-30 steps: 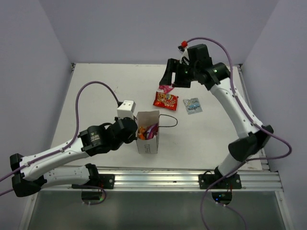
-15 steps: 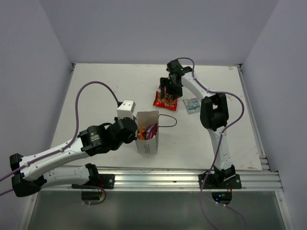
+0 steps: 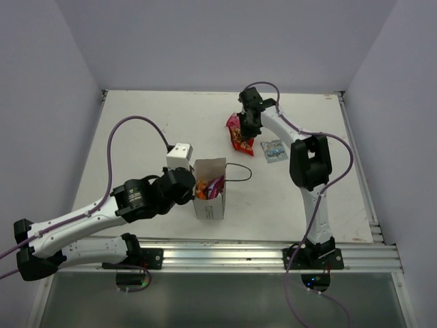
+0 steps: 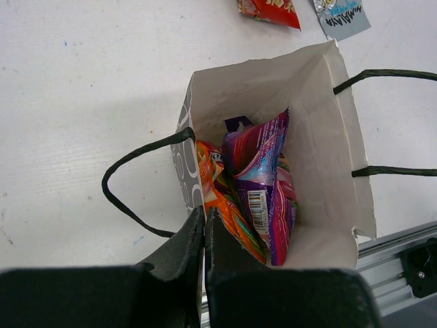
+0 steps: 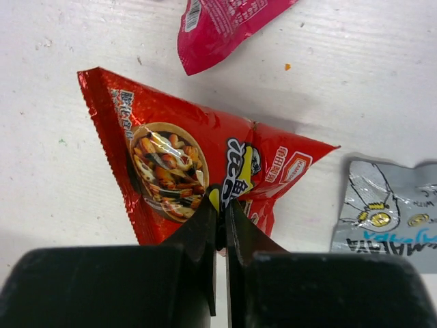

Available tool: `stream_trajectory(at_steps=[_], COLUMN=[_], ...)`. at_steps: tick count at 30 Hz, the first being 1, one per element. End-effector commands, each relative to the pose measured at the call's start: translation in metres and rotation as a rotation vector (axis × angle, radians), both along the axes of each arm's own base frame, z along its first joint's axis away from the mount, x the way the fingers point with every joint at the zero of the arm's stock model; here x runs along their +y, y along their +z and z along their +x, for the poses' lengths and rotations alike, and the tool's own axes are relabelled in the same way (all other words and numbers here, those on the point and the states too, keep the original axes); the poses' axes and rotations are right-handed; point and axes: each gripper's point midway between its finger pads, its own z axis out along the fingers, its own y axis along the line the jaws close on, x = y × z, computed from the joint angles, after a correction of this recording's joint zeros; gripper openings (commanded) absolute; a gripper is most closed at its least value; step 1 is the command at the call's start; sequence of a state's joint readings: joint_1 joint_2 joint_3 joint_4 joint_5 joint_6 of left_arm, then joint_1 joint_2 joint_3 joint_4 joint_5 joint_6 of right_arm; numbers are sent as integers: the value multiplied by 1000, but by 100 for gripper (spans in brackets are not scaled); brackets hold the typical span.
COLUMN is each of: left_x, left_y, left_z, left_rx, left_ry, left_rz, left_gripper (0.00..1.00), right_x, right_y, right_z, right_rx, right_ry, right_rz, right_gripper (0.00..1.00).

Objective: Place the snacks into the paper bag

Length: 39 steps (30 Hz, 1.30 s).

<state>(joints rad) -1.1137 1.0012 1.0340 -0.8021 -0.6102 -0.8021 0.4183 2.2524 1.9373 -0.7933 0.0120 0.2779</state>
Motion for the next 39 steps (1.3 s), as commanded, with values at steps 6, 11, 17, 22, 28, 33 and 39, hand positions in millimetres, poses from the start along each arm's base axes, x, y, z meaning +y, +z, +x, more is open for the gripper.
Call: stream_trajectory(at_steps=[6,11,17,22,28,33,39], left_x=[-1,-4,-9,-11,-11,-11,-9], left_y=[14,12,11,13,15,18,21], left_z=[3,4,5,6,6,5,5], left_rx=[-27,-26,-26,-29,-35,-40,-46], left_ry=[24,17,1,-6,-12,-17,-13], left_rz=[-45,-41,-37,-36,-40,-47,-54], left_gripper=[0,0,0,0,0,0,0], right_x=[-17,14,54,98,125,129,113], right_y=[85,208,292,313,285,252,225], right_z=[-14,-54,-130,-189,-241,-262,-271], right_rx=[-125,-257,-318,-206,-55,44,87], right_ry=[47,144,282,398,464,457,424], right_rz=[-58,191,385,607,620,593,462], right_gripper=[0,0,0,0,0,0,0])
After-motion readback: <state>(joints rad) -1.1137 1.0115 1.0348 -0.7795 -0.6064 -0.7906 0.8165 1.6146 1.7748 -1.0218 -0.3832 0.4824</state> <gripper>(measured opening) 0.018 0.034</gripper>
